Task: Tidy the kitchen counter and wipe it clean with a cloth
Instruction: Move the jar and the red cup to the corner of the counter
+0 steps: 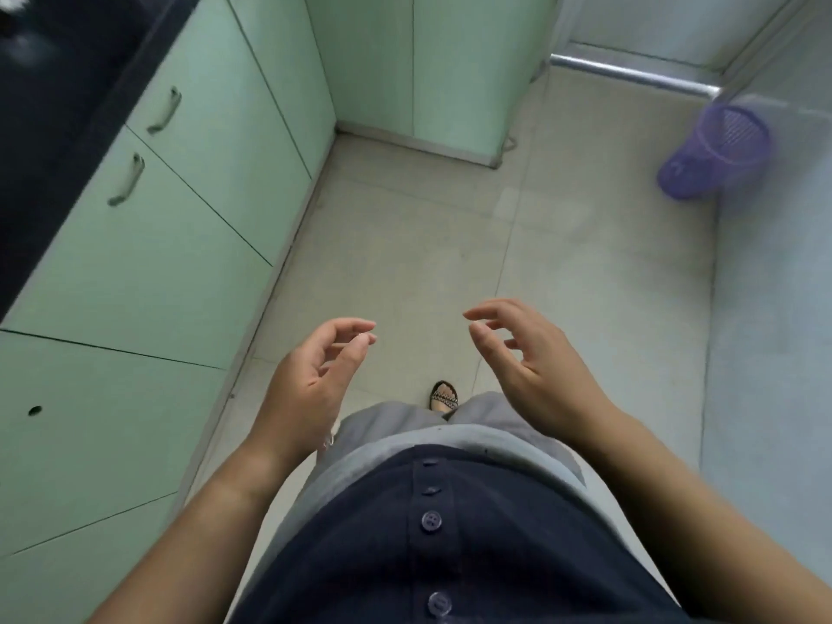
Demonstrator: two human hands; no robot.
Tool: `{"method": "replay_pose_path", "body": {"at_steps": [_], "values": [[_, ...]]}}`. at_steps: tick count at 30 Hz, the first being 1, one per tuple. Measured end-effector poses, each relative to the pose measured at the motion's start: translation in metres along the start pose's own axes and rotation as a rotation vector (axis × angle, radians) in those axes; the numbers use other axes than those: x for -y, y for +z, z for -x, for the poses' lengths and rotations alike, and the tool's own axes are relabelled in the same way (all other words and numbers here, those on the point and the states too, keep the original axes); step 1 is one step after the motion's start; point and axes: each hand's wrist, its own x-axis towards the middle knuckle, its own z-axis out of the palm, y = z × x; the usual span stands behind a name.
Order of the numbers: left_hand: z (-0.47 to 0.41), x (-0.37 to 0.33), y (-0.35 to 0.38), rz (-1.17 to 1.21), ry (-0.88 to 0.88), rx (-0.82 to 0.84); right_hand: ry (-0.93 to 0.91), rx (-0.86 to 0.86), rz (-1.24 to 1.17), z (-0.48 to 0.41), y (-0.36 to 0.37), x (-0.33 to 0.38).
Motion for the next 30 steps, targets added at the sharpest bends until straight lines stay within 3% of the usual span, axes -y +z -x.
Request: {"method": "replay_pose_path", "body": {"at_steps": [15,21,30], "values": [[-0.153,-0.036,-0.026,0.104,-0.063,-0.134,-0.002,0.161,0.0,-0.182,-0.036,0.006],[-0.261,-0.061,-0.099,0.089,-0.038,-0.169,-0.107,0.173,0.051,-0.32,-0.023,0.055],[-0.344,-0.076,-0.217,0.127,-0.073,-0.405,-0.299,0.301,0.111,-0.487,0.016,0.151]]}}
